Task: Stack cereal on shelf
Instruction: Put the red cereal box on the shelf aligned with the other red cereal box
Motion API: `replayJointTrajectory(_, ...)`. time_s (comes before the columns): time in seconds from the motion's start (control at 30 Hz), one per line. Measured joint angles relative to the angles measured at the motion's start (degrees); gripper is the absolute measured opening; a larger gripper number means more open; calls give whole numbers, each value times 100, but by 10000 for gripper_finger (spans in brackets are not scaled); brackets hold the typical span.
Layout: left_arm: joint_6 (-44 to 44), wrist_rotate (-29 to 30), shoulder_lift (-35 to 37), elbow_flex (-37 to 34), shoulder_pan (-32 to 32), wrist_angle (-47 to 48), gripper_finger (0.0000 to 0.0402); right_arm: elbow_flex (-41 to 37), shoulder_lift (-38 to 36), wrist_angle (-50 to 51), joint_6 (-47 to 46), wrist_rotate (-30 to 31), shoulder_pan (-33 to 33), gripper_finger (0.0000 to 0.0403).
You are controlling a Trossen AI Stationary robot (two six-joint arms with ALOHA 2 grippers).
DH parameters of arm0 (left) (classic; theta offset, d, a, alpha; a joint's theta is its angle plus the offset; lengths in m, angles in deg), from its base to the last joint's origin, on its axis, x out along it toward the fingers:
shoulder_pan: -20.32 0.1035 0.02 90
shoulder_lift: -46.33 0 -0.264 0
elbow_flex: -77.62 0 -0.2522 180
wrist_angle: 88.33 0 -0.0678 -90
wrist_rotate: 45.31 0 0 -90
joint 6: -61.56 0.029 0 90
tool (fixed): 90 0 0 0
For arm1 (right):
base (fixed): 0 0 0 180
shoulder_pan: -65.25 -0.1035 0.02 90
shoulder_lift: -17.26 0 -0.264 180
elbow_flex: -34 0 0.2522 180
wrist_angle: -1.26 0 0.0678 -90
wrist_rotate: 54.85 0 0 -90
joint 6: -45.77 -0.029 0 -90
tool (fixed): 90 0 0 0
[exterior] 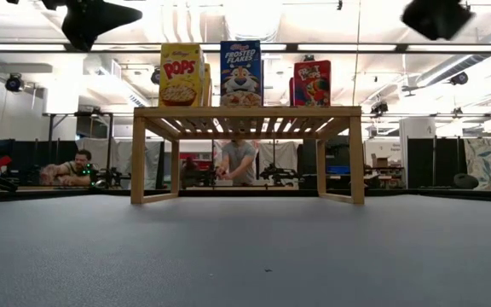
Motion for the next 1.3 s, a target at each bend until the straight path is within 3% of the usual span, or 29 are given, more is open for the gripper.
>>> replayJointTrajectory(0.3,15,-2,-125,0,0,5,359,273,162,717,-2394,-50,-993,274)
replayJointTrajectory(0.63,15,-4,-123,0,0,3,359,310,805,850,-4030,443,-2326,274)
replayJointTrajectory(1.0,-89,-9,-207,0,0,3,359,647,1836,950,-4459,462,-2782,274)
replayJointTrajectory(1.3,-230,-131,-379,0,1,-15,359,687,2134,1370,-4558,657,-2791,274)
